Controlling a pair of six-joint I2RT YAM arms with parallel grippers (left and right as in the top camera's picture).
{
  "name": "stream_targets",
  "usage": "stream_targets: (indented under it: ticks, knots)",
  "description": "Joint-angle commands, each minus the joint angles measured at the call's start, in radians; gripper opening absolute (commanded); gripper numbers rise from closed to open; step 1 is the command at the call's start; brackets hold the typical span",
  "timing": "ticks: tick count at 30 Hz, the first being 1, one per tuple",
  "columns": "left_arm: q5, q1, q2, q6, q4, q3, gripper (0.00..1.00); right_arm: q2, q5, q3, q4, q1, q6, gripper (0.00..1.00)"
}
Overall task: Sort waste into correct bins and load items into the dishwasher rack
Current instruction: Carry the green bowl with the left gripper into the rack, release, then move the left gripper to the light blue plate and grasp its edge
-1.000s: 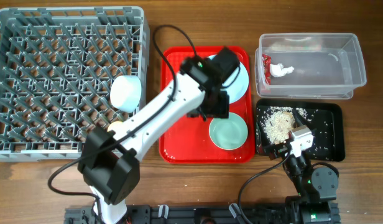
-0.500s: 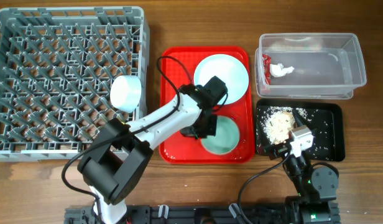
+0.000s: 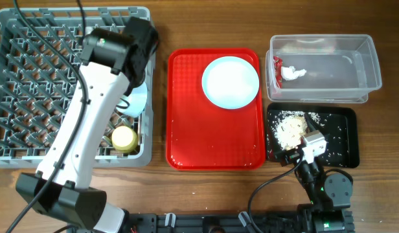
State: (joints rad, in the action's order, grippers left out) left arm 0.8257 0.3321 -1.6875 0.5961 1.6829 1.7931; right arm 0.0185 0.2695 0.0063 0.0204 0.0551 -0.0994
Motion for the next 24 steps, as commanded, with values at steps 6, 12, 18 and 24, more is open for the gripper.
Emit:
stream_targets:
  ticks: [6,12,18,24]
  knots:
    - [0.441,-0.117,-0.043,0.22,-0.079,-0.34,0.04,-0.005,0.013,-0.001,0.004,-0.007,-0.006,1.0]
    - [0.386,-0.134,-0.123,0.219,-0.271,-0.365,0.04,-0.005,0.013,-0.001,0.004,-0.007,-0.006,1.0]
    - [0.307,-0.126,-0.208,0.219,-0.323,-0.365,0.04,-0.005,0.013,-0.001,0.004,-0.007,-0.006,1.0]
    - [0.3,-0.097,-0.22,0.219,-0.337,-0.366,0.05,-0.005,0.013,-0.001,0.004,-0.007,-0.006,1.0]
